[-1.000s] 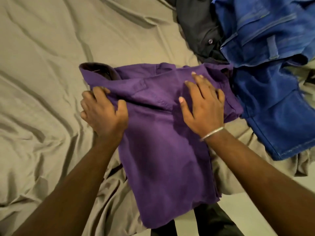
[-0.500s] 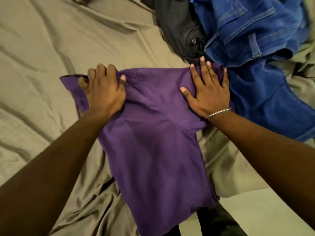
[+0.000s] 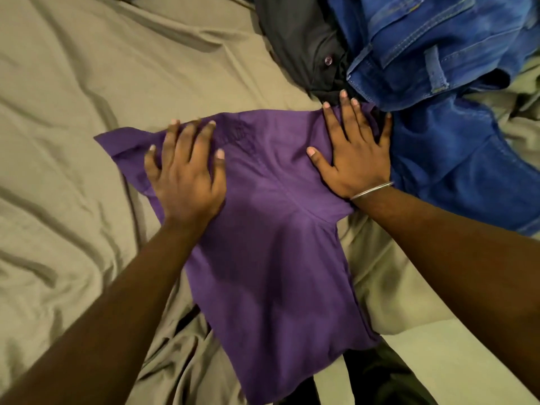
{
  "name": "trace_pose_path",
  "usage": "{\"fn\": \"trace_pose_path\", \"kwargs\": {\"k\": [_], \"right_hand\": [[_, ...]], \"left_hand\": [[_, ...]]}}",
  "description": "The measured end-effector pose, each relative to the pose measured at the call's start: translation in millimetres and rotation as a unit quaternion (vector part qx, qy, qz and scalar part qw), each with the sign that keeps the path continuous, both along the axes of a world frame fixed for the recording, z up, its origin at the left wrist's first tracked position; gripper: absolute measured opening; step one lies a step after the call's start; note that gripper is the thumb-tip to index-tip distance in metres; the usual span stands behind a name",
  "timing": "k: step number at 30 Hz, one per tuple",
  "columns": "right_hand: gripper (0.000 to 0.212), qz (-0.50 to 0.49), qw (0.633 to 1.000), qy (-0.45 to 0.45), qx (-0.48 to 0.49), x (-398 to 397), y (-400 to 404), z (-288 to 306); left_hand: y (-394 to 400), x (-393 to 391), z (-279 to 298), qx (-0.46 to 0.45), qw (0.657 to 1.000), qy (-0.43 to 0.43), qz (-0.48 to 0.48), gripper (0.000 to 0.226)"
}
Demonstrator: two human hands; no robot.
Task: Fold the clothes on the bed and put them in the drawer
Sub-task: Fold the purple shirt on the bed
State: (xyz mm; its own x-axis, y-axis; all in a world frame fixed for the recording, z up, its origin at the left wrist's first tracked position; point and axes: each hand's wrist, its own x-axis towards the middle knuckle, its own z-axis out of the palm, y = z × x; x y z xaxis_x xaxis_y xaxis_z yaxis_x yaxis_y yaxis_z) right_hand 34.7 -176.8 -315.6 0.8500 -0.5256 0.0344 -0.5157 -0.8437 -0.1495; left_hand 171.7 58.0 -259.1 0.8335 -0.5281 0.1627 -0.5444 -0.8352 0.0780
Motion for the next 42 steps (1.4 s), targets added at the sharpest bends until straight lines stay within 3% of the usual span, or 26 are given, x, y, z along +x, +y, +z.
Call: {"fn": "trace_pose_path", "kwargs": {"k": [4,16,22,27,29,31,34,38,42], "right_hand": [[0.078,0.003,1.000,0.000,0.002,0.0,-0.3,-1.3],[0.077,0.014,0.999,0.015,0.040,0.9,-3.7,5.4],[0.065,0.013,0.991,-0.120,0.056,-6.8,-1.7,7.7],[0.029,0.001,0.972,-0.227,-0.061,-26.1,8.9,23.1],[0.031,-0.064,0.980,-0.185,-0.018,-31.3,13.0,34.8],[0.045,-0.154,0.983,-0.100,0.021,-39.0,15.0,41.8],[0.060,-0.187,0.982,-0.015,0.025,-52.6,14.9,42.1],[0.057,-0.224,0.971,0.009,0.077,-54.3,7.2,46.7],[0.057,-0.264,0.950,0.003,0.168,-49.6,-12.5,51.6]], "left_hand": [[21.1,-2.8,-33.8,0.066,0.990,0.111,0.053,0.065],[17.2,4.3,-47.7,0.068,0.986,0.142,0.061,0.070],[14.2,0.1,-50.0,0.072,0.987,0.123,0.071,0.068],[15.0,-1.4,-53.5,0.078,0.989,0.106,0.068,0.068],[14.3,-0.1,-51.3,0.084,0.989,0.106,0.066,0.068],[13.7,-0.3,-45.1,0.084,0.989,0.100,0.063,0.068],[8.7,-13.9,-27.8,0.033,0.996,0.077,0.036,0.062],[-17.8,-66.1,-7.2,-0.035,0.993,0.082,-0.079,0.048],[-31.7,-98.9,-27.9,0.024,0.981,0.188,-0.049,0.057]]}}
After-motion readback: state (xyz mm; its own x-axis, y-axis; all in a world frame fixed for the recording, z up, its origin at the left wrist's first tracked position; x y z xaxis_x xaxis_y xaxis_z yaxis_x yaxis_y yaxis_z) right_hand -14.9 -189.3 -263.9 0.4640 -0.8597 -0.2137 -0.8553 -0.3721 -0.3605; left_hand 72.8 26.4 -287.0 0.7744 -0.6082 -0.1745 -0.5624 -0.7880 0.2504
